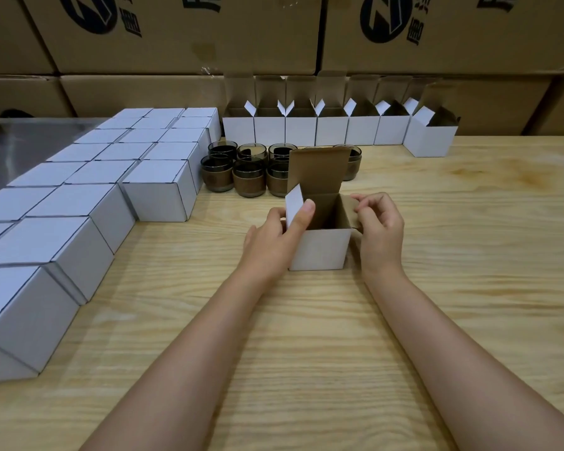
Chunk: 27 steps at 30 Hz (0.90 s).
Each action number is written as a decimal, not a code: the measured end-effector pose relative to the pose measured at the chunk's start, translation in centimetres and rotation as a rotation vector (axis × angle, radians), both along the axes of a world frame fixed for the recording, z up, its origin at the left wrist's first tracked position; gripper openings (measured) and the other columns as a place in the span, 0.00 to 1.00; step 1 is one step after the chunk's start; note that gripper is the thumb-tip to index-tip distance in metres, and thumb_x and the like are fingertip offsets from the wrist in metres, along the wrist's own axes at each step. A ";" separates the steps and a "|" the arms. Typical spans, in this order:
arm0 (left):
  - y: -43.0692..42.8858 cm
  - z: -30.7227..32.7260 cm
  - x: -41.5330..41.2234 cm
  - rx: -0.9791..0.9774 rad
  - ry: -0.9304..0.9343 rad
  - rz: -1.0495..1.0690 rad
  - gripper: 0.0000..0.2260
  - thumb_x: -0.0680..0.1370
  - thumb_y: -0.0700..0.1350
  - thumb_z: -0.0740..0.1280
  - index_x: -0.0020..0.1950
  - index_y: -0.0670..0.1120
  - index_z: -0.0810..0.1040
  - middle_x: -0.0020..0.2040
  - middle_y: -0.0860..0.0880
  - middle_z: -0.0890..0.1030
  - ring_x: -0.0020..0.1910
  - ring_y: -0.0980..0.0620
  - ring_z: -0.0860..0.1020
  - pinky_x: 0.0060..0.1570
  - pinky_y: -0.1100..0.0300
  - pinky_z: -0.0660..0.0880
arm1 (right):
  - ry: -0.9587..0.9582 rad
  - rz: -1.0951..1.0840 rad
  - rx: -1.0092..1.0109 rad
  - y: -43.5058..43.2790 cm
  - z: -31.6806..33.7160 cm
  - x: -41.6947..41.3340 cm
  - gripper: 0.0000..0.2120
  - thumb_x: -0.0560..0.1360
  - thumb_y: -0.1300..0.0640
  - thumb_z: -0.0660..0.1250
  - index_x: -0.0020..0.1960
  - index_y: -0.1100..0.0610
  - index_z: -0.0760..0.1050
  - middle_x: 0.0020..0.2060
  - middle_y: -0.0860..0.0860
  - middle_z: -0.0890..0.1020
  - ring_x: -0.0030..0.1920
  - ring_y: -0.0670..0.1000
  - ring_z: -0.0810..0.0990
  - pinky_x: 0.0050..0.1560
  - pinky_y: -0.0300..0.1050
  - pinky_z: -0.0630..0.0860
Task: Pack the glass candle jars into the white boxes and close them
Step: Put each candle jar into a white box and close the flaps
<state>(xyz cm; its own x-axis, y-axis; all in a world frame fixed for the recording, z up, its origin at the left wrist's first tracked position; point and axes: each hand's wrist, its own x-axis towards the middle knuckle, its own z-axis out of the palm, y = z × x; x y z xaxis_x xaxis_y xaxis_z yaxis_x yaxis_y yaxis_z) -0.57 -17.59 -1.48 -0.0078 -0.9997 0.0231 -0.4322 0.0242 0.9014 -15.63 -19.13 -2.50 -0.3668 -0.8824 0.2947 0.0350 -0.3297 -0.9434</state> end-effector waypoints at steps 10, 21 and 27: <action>0.0 -0.3 0.8 0.110 0.368 0.005 0.15 0.66 0.56 0.57 0.41 0.46 0.74 0.45 0.44 0.78 0.48 0.44 0.75 0.47 0.52 0.70 | -0.001 -0.017 0.012 0.1 0.2 -0.1 0.07 0.67 0.59 0.57 0.39 0.53 0.73 0.34 0.44 0.74 0.33 0.43 0.70 0.37 0.42 0.69; -0.6 -0.3 1.6 -0.097 0.515 -0.172 0.17 0.66 0.42 0.55 0.44 0.65 0.71 0.53 0.45 0.73 0.48 0.46 0.72 0.46 0.52 0.68 | -0.185 0.257 0.036 0.1 0.8 -0.6 0.18 0.68 0.64 0.57 0.47 0.52 0.82 0.53 0.58 0.81 0.56 0.62 0.76 0.56 0.56 0.73; -0.5 -0.4 1.6 -0.155 0.497 -0.203 0.24 0.65 0.41 0.53 0.57 0.58 0.72 0.62 0.45 0.75 0.53 0.50 0.75 0.54 0.54 0.72 | -0.176 0.413 0.079 0.4 1.0 -0.5 0.26 0.65 0.60 0.54 0.57 0.50 0.81 0.61 0.53 0.79 0.64 0.55 0.74 0.58 0.49 0.75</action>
<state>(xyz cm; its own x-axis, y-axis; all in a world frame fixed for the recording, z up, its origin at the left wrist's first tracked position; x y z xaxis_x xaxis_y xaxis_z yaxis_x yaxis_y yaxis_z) 0.99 -18.11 -1.85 -0.1509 -0.9639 0.2196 0.0708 0.2110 0.9749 -16.15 -18.75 -1.50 -0.0182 -0.9826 0.1848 0.3106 -0.1813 -0.9331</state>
